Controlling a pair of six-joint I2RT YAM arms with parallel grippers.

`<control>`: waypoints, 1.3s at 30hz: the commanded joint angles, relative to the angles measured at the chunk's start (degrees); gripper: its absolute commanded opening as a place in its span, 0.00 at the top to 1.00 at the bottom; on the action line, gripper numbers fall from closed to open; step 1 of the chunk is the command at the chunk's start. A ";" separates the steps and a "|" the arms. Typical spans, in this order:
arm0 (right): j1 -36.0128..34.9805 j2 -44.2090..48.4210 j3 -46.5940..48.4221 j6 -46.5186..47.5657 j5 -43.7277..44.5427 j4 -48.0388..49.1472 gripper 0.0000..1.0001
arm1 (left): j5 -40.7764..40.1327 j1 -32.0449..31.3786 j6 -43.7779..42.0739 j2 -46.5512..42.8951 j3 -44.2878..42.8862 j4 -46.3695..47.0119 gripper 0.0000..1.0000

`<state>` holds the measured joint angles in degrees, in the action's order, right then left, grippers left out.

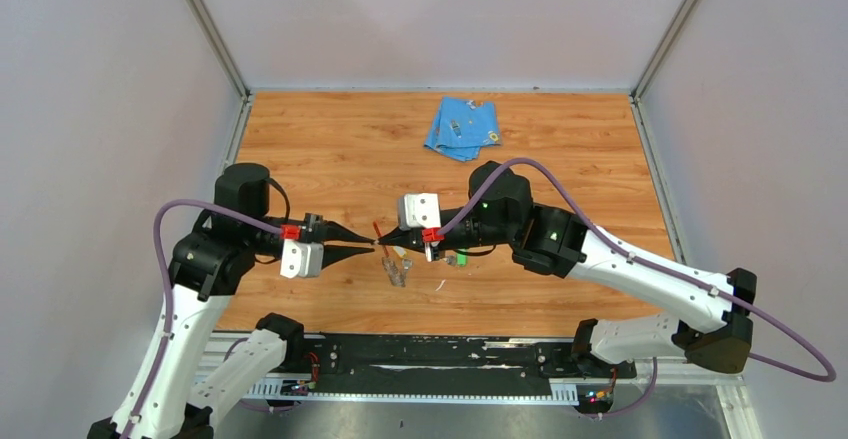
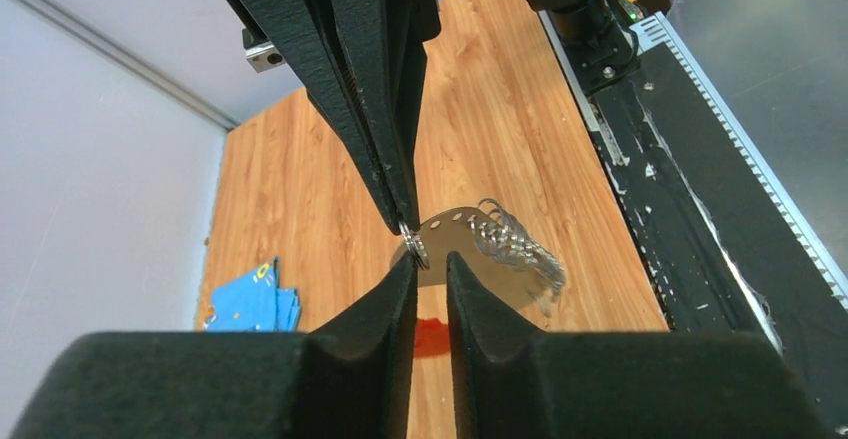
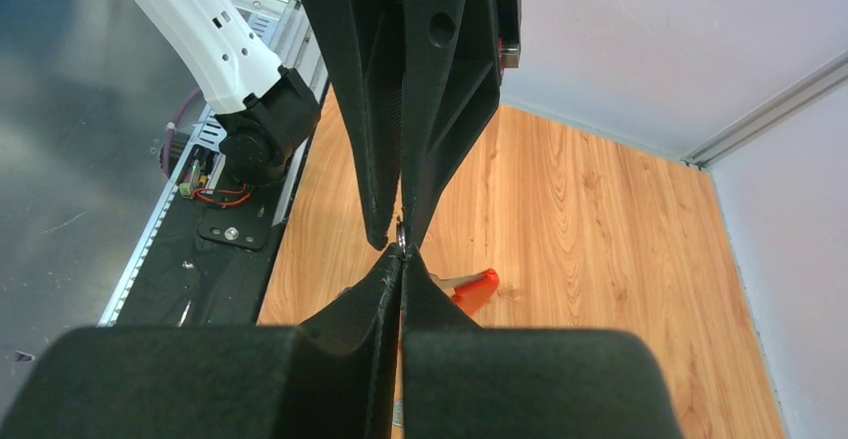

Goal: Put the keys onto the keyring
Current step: Adjust the keyring.

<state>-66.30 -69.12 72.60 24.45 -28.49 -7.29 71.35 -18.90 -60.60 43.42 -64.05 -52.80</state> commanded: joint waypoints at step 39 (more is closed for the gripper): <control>21.80 4.89 -0.80 -45.06 -33.52 13.16 0.37 | 1.87 -0.35 -1.14 -0.78 0.64 -0.12 1.00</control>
<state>-47.07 -63.13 71.13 -9.21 -53.95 2.63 72.42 -18.90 -59.86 43.27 -64.05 -52.84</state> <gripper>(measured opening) 0.582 0.006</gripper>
